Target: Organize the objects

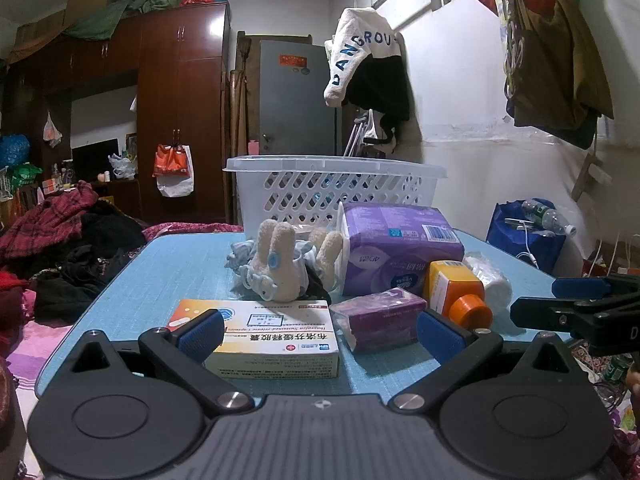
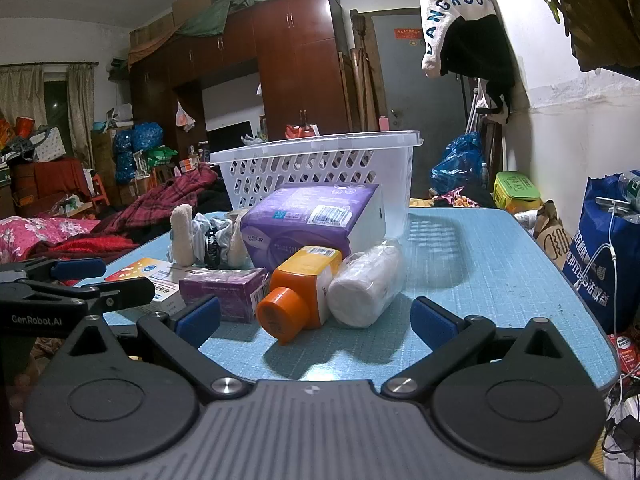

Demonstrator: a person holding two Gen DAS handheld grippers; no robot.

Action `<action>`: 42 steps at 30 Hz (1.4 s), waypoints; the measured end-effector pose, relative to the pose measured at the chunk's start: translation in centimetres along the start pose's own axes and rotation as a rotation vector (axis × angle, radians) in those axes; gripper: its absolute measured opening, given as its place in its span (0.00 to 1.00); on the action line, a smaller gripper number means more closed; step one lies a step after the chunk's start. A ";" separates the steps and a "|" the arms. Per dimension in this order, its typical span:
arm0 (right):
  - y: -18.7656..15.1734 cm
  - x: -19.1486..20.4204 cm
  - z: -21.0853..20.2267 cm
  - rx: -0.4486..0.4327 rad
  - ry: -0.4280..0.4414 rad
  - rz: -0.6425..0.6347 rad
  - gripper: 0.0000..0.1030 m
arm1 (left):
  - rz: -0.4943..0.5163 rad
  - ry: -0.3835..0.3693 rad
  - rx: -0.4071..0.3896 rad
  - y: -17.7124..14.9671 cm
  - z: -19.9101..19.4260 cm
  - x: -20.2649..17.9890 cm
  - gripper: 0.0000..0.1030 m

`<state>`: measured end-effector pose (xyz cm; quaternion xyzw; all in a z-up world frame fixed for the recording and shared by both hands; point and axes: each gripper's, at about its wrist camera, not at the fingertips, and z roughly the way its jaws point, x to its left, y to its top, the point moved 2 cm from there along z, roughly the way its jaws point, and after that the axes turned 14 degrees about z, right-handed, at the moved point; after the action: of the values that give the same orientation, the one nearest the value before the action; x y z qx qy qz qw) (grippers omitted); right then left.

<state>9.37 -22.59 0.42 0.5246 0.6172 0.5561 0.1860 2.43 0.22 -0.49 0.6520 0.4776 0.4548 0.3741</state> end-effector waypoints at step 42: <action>4.9 -1.8 4.5 -0.055 0.096 0.031 0.81 | 0.009 -0.069 -0.073 5.6 6.6 3.2 0.70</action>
<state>15.85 -22.75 2.69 0.5016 0.6017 0.6000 0.1621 10.71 1.50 3.44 0.6554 0.4447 0.4506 0.4118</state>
